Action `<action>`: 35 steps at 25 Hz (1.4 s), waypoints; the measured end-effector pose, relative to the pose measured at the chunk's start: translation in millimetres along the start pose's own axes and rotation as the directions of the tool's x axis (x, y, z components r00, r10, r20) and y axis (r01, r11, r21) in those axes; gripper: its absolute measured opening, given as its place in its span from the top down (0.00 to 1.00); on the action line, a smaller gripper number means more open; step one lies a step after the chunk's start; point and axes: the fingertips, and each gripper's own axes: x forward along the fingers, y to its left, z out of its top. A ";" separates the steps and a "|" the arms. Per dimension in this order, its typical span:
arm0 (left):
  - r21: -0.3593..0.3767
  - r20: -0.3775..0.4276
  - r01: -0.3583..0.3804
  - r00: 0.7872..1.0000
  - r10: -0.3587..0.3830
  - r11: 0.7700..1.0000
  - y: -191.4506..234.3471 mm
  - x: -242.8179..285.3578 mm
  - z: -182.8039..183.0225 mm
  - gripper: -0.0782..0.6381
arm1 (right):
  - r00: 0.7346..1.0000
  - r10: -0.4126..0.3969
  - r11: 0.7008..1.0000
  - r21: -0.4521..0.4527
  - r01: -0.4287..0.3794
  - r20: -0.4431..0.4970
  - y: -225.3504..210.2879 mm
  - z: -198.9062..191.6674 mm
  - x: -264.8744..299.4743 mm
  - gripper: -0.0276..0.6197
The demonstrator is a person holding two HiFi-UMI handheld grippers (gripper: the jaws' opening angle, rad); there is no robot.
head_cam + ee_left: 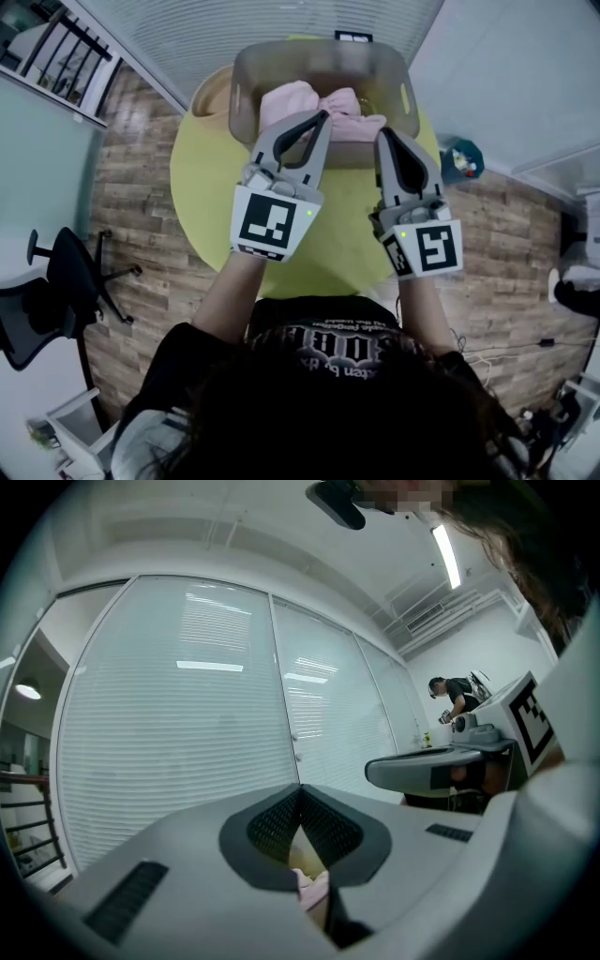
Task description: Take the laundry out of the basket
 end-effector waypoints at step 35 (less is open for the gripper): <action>0.134 -0.231 0.624 0.775 -0.588 0.770 -24.7 108.7 -58.5 0.89 | 0.995 0.104 0.994 -0.018 -0.104 -0.009 -49.0 -0.9 56.8 0.91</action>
